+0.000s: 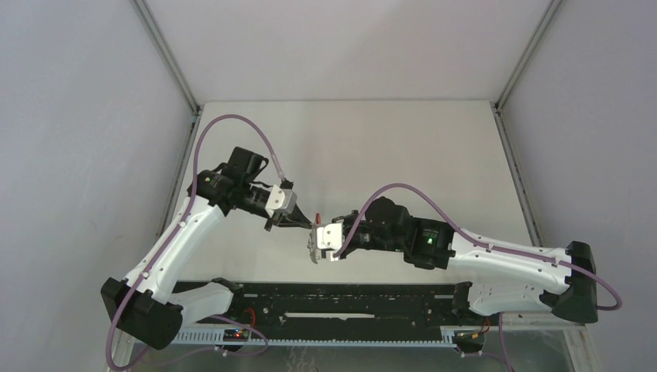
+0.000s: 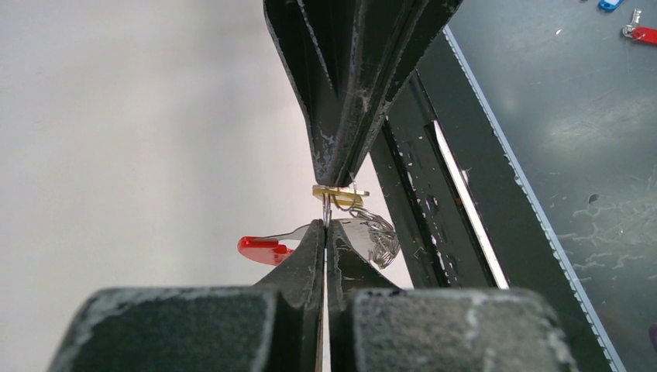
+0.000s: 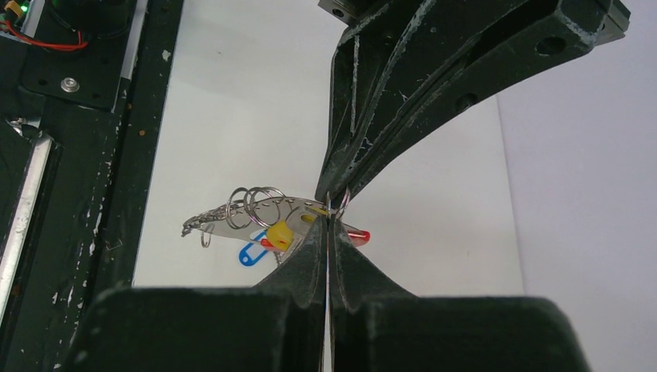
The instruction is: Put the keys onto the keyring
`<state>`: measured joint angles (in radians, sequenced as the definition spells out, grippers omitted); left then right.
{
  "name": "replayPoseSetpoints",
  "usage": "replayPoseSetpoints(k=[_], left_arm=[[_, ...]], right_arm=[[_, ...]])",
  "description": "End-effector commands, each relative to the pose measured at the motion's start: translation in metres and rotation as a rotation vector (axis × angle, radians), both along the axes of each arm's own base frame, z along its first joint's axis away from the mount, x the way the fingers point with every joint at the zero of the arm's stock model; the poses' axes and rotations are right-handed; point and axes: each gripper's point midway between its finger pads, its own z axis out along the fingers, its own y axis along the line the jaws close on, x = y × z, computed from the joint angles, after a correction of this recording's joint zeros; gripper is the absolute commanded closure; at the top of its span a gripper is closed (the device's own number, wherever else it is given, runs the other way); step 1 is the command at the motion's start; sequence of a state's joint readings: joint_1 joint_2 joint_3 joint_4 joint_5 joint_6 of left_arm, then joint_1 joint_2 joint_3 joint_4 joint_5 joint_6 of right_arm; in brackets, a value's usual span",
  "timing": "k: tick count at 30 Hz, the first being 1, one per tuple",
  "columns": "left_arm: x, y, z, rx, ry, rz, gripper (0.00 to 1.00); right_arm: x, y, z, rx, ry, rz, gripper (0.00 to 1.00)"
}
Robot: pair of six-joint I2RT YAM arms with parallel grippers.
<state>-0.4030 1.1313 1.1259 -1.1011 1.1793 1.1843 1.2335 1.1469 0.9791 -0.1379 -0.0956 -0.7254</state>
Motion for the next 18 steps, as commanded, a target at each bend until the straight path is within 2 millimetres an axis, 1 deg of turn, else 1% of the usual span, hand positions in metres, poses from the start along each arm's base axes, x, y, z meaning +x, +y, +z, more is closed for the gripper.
replayPoseSetpoints(k=[1,5,10,13,18], left_arm=[[-0.007,-0.002,0.005,-0.036,-0.004,-0.02,1.0],[-0.008,-0.002,0.005,-0.031,-0.003,-0.018,1.0],[-0.008,-0.002,0.005,-0.032,0.003,-0.021,1.0],[-0.008,-0.002,0.005,-0.033,0.004,-0.021,1.0],[-0.009,-0.003,0.008,-0.039,0.009,-0.022,1.0]], right_arm=[[0.009,0.005,0.025,0.072,0.009,-0.019,1.0],[0.008,-0.002,0.027,0.08,0.03,-0.019,1.0],[0.003,-0.015,0.023,0.088,0.061,-0.013,1.0],[0.005,-0.02,0.02,0.084,0.072,-0.028,1.0],[0.008,-0.02,0.017,0.08,0.075,-0.038,1.0]])
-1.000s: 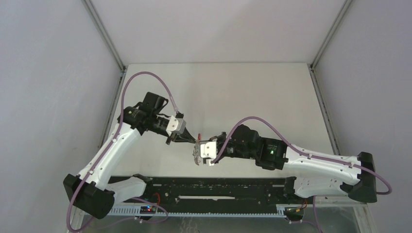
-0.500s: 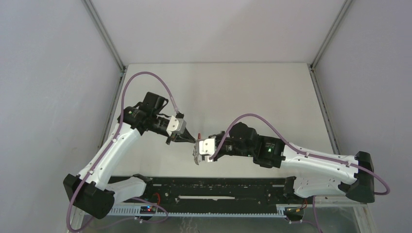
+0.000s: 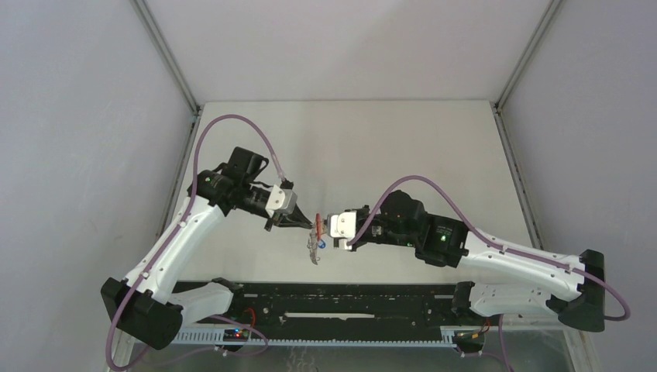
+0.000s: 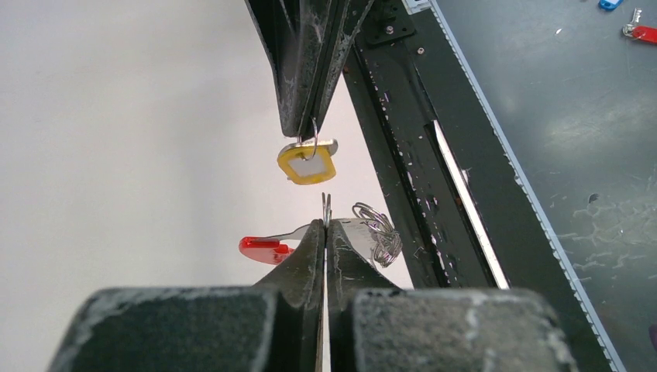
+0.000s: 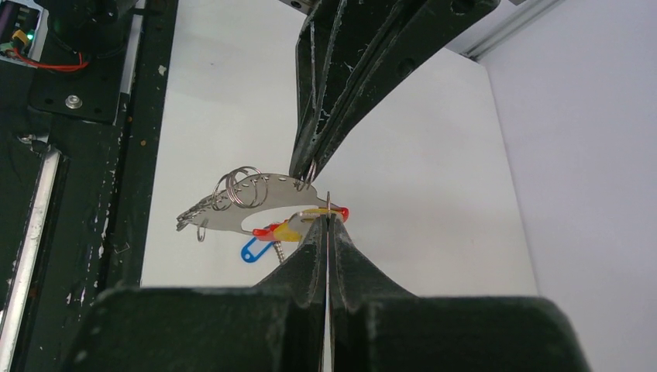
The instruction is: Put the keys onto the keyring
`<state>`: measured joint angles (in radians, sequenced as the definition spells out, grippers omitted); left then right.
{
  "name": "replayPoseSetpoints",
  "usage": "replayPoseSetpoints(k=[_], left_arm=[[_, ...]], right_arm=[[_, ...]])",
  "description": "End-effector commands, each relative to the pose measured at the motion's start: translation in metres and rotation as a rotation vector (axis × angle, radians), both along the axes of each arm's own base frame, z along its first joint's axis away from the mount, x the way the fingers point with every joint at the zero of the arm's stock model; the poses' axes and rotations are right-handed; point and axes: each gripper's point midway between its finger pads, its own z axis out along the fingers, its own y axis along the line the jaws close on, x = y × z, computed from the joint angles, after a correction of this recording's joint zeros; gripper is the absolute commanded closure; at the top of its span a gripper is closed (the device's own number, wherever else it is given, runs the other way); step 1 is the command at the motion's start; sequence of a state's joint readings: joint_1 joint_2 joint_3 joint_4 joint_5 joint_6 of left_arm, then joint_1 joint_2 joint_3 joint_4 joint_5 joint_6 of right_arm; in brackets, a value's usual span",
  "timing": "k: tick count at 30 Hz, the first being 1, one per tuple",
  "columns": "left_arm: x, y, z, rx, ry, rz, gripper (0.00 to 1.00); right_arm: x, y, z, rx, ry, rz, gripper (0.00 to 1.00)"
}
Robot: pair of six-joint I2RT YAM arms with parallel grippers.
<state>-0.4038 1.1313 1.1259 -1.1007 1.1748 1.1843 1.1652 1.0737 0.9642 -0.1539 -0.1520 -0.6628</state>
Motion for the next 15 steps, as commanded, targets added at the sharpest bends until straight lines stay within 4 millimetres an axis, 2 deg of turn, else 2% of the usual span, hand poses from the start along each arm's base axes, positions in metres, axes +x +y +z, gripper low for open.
replayPoseSetpoints(k=[1,7,15], left_arm=[[-0.01,-0.003,0.01,-0.048,0.011,-0.025,1.0],[-0.013,-0.004,0.017,-0.068,0.028,-0.029,1.0],[-0.013,-0.004,0.016,-0.07,0.034,-0.031,1.0]], right_arm=[[0.001,0.001,0.001,0.017,0.016,-0.005,1.0],[0.005,0.006,-0.009,-0.013,0.008,-0.019,1.0],[0.003,0.008,-0.015,-0.037,-0.001,-0.011,1.0]])
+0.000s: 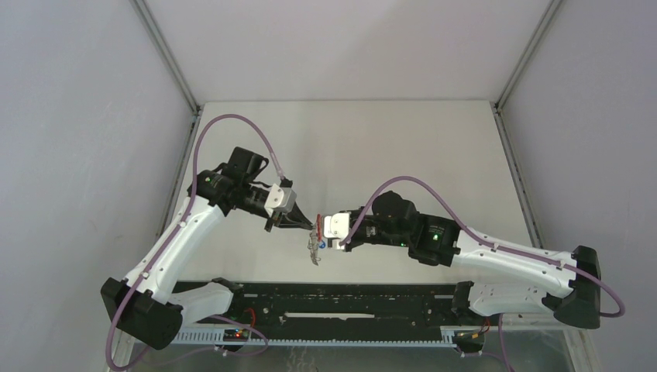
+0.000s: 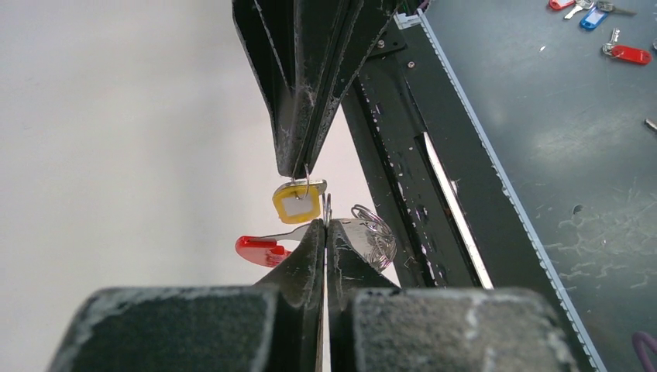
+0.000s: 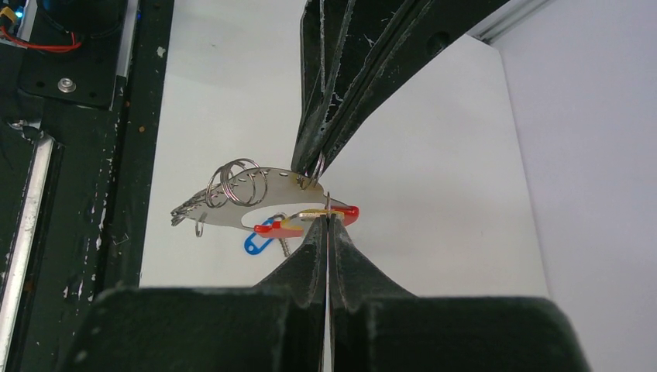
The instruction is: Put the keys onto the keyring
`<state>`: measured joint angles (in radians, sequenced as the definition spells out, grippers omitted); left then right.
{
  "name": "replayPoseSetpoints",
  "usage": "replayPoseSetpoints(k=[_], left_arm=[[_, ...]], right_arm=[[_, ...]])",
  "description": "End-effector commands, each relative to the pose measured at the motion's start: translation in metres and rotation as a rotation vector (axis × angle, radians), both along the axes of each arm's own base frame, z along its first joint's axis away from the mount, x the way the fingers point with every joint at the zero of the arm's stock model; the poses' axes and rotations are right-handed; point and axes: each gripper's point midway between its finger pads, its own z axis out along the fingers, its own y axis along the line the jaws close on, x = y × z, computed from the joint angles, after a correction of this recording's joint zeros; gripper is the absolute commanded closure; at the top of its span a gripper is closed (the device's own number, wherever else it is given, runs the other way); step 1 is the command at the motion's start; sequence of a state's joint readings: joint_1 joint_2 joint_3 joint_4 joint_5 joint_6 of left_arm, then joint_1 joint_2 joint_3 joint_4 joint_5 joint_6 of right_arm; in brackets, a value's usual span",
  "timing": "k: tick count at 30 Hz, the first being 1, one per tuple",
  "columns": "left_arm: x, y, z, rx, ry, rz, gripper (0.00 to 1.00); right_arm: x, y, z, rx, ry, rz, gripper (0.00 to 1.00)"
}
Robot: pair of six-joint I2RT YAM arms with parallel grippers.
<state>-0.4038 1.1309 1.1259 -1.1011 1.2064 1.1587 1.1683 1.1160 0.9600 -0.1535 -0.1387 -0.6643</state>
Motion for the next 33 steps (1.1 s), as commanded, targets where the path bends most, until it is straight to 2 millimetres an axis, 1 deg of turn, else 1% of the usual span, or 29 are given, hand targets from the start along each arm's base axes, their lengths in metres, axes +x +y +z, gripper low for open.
replayPoseSetpoints(k=[1,10,22,33], left_arm=[[-0.009,-0.003,0.012,-0.05,-0.001,-0.024,1.0],[-0.008,-0.003,0.012,-0.052,0.002,-0.02,1.0],[-0.006,-0.003,0.009,-0.043,0.001,-0.013,1.0],[-0.001,-0.002,0.002,-0.016,-0.004,0.007,1.0]], right_arm=[[-0.001,0.003,0.001,0.003,-0.014,-0.001,1.0],[-0.008,0.003,-0.003,-0.019,-0.024,0.013,1.0],[-0.011,0.004,0.003,-0.004,-0.044,0.02,1.0],[-0.012,0.006,0.009,0.013,-0.063,0.028,1.0]])
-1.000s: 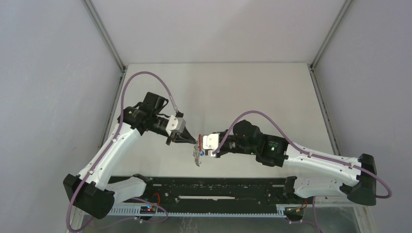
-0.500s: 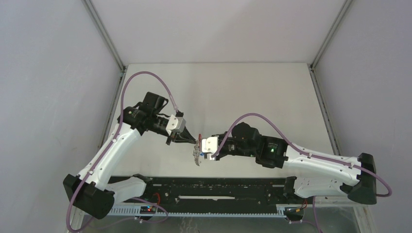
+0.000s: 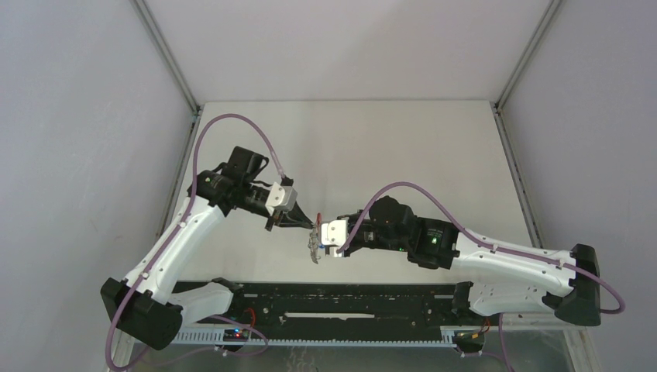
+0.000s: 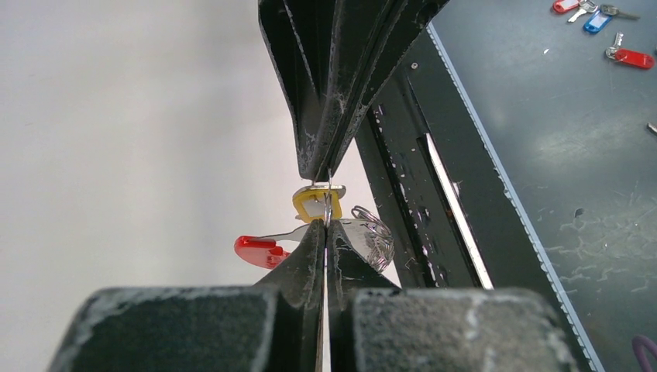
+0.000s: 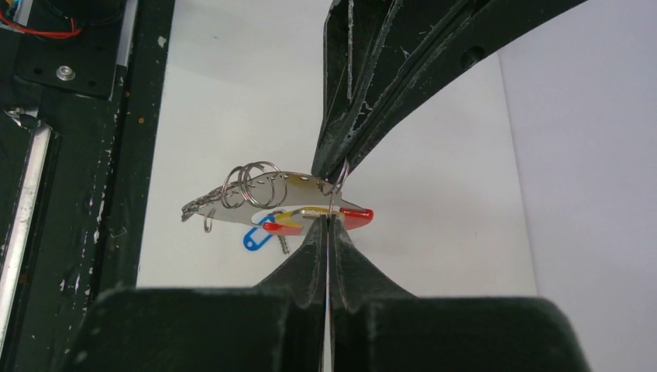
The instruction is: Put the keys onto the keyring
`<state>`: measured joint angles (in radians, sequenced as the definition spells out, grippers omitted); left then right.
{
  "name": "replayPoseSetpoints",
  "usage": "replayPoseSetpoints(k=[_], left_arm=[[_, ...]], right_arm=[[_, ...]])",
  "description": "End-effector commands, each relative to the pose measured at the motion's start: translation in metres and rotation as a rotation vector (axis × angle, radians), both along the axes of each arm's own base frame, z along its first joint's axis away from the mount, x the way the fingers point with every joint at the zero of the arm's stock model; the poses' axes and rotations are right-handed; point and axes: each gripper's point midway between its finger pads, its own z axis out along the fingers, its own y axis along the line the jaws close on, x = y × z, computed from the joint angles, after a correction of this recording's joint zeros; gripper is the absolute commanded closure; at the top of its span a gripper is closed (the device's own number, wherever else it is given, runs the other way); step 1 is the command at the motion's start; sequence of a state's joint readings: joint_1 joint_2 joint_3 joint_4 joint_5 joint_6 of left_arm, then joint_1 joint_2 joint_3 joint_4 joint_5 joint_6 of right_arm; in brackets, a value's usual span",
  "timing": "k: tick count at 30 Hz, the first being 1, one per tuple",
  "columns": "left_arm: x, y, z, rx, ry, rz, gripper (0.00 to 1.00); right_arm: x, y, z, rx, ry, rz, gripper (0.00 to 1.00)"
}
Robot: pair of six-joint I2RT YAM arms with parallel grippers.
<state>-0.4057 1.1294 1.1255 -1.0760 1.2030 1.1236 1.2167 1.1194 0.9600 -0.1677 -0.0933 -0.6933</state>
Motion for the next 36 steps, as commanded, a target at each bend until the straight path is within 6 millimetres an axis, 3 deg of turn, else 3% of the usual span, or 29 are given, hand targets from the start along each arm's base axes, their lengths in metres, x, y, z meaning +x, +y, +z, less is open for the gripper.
replayPoseSetpoints(k=[1,36], left_arm=[[-0.003,-0.001,0.0,-0.014,-0.01,-0.002,1.0],[-0.002,-0.003,-0.005,-0.007,-0.014,-0.003,1.0]], right_arm=[[-0.003,0.004,0.013,0.043,-0.03,0.016,1.0],[-0.003,0.017,0.019,0.073,-0.028,0.036,1.0]])
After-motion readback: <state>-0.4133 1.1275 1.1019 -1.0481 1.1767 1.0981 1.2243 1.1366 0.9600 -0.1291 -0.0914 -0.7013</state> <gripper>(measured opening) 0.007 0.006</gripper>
